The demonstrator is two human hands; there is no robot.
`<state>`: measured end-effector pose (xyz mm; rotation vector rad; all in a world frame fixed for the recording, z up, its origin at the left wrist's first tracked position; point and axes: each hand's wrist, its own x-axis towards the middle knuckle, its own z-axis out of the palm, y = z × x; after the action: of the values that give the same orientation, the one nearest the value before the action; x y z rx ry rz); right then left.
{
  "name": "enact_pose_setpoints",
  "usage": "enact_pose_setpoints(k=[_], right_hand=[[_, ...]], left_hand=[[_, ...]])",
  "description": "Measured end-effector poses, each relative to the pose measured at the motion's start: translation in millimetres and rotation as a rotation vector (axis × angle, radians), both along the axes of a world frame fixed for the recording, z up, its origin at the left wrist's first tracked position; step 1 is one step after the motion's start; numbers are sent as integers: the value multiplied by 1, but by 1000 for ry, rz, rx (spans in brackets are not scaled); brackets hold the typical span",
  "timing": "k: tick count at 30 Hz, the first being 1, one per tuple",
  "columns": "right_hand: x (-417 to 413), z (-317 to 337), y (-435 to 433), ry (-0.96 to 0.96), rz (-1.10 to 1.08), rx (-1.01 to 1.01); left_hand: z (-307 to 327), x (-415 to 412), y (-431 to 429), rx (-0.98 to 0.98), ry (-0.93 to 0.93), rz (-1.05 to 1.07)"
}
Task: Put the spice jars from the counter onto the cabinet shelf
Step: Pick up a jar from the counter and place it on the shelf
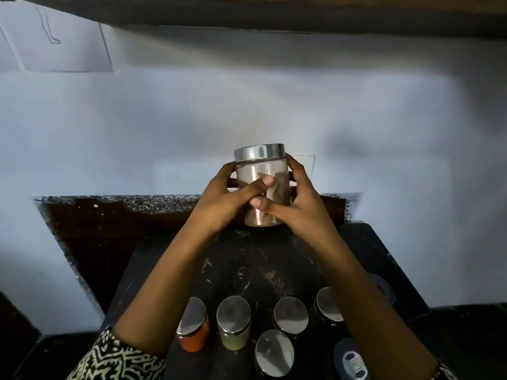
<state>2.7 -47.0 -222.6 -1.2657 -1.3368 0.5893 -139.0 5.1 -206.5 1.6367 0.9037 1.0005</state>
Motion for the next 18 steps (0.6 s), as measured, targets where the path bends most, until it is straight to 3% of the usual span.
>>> enact_pose_setpoints(k=[4, 9, 13, 18], right_hand=[[32, 8, -3, 144, 134, -82], [68, 8, -10, 332, 345, -177], [67, 6, -10, 290, 186, -104], [74, 5, -16, 65, 30, -56]], left_hand=[[7, 10, 2, -121, -196, -74], [6, 38, -7, -187, -240, -121], [3, 47, -12, -146, -240, -43], [0, 64, -19, -124, -230, -27]])
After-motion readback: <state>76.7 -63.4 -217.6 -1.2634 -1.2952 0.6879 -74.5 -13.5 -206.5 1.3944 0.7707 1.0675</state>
